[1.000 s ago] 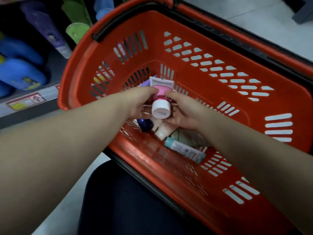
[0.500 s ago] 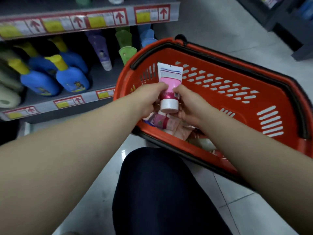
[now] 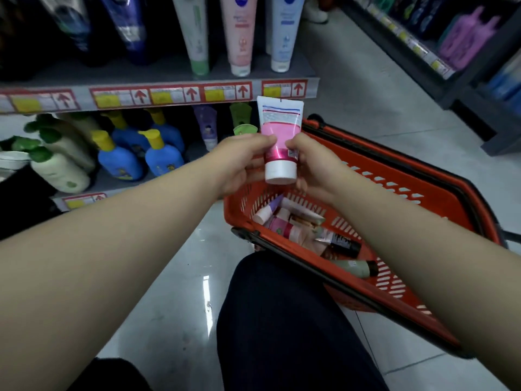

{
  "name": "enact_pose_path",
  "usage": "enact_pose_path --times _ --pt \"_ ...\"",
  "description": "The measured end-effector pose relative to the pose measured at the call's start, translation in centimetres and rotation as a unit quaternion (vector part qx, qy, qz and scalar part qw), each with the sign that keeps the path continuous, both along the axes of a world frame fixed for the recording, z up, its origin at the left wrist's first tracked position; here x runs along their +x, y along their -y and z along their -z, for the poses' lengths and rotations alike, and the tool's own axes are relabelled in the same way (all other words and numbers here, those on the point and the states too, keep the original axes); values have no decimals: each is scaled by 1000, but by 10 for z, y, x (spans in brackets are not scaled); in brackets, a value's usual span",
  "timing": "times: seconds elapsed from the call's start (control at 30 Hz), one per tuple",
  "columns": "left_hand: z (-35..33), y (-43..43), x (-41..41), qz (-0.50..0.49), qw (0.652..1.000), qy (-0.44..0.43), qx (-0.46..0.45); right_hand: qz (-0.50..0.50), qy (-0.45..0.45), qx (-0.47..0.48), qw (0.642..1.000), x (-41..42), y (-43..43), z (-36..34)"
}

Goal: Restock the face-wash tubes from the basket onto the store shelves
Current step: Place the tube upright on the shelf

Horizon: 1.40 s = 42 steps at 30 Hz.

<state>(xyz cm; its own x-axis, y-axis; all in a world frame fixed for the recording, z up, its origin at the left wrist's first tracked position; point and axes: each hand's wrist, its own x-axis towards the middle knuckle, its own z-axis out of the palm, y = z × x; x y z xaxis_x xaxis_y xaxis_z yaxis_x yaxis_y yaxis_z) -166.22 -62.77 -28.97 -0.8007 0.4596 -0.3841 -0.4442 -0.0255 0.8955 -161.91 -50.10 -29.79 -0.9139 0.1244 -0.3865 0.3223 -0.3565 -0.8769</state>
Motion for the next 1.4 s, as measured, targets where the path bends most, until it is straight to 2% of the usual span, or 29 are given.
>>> enact_pose_path --times 0.23,0.57,0.77,0.9,1.13,1.3,1.4 --pt "-37 60 -34 -14 998 -44 48 -12 -52 -18 998 -42 57 -37" --pt "-118 155 -94 21 992 -109 67 33 -95 24 995 -91 154 -118" --pt "-178 191 -120 49 979 -181 86 64 -144 56 986 -108 186 -177" --pt "-214 192 -138 40 972 -219 79 81 -177 105 975 -120 189 -214" --pt "-253 172 -174 -64 953 -289 62 74 -228 177 955 -157 172 -261" --pt "-264 157 -200 -88 937 -339 5 98 -241 327 908 -192 158 -272" --pt "-269 152 -212 -79 931 -355 -21 98 -265 354 892 -209 156 -275"
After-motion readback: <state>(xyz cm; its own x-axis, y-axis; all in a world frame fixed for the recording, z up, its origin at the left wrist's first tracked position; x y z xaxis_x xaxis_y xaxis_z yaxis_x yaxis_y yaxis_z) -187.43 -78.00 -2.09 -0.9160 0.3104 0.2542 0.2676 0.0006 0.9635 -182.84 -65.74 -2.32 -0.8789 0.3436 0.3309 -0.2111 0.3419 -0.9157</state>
